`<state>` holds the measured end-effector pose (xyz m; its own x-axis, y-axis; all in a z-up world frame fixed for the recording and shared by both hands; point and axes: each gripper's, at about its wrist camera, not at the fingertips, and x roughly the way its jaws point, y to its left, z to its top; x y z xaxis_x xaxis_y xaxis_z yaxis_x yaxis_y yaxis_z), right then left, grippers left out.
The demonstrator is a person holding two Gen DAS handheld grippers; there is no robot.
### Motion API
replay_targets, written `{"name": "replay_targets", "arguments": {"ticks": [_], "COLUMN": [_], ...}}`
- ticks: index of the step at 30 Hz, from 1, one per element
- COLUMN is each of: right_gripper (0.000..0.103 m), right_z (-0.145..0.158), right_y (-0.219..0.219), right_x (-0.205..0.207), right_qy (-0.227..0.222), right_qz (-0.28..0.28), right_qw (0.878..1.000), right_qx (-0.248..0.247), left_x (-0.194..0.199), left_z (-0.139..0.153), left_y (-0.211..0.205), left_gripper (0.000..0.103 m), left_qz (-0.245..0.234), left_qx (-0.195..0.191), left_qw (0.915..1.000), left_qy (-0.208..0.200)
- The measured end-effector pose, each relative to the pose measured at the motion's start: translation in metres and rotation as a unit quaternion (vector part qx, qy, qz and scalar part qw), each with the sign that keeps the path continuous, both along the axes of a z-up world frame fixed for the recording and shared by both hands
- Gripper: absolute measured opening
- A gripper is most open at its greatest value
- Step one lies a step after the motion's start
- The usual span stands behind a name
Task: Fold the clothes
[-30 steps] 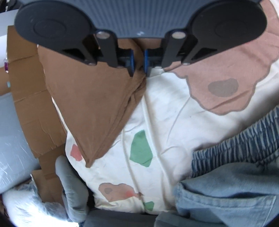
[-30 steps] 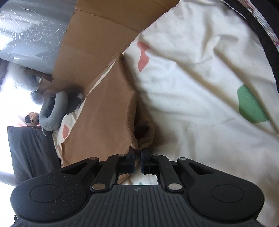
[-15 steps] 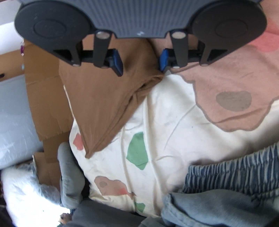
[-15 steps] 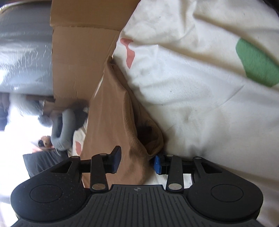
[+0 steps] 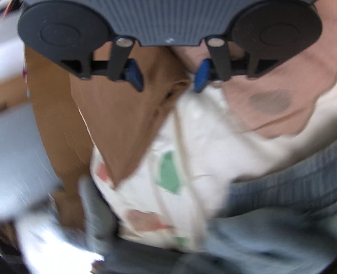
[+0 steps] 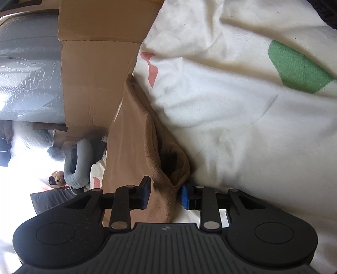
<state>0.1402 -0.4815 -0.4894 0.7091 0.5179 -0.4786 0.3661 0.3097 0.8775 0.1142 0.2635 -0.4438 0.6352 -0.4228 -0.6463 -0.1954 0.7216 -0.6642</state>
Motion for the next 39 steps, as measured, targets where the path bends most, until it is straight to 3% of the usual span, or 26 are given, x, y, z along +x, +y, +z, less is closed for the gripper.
{"name": "replay_targets", "arguments": {"ticks": [2,3,7,16,18,20,23,26,30,39], "right_gripper": [0.027,0.026,0.026,0.032,0.031,0.03,0.028,0.012,0.008,0.006], "right_z": [0.0,0.001,0.003,0.001,0.001,0.001,0.0,0.003,0.008,0.018], "right_y": [0.001,0.002,0.004,0.005,0.006,0.007,0.007,0.006,0.005,0.003], "right_x": [0.0,0.0,-0.001,-0.001,0.0,0.001,0.003,0.003,0.001,0.001], "right_qy": [0.003,0.004,0.007,-0.003,-0.004,-0.004,-0.006,-0.012,-0.021,0.013], "right_qz": [0.001,0.002,0.001,-0.022,-0.027,-0.027,-0.026,-0.026,-0.042,-0.058], "right_qw": [1.0,1.0,1.0,1.0,1.0,0.999,0.999,0.999,0.999,0.997], "right_qx": [-0.002,-0.003,-0.008,-0.011,-0.012,-0.016,-0.018,-0.018,-0.017,-0.041], "left_x": [0.001,0.001,-0.004,-0.004,-0.004,-0.006,-0.007,-0.006,-0.001,0.008], "left_z": [-0.001,-0.002,-0.011,-0.022,-0.024,-0.027,-0.03,-0.022,-0.011,0.026], "left_y": [0.001,0.003,0.01,0.006,0.006,0.006,0.012,0.01,0.006,-0.007], "left_gripper": [0.07,0.069,0.05,0.046,0.041,0.022,0.013,0.01,0.008,0.006], "left_qz": [0.002,0.007,0.01,0.028,0.036,0.046,0.055,0.046,0.051,0.039], "left_qx": [-0.016,-0.028,-0.092,-0.105,-0.107,-0.103,-0.117,-0.096,-0.076,-0.005], "left_qw": [0.9999,0.9996,0.9956,0.9941,0.9936,0.9936,0.9913,0.9938,0.9949,0.9956], "left_qy": [0.0,0.003,0.014,0.003,0.004,0.01,0.026,0.031,0.044,0.085]}}
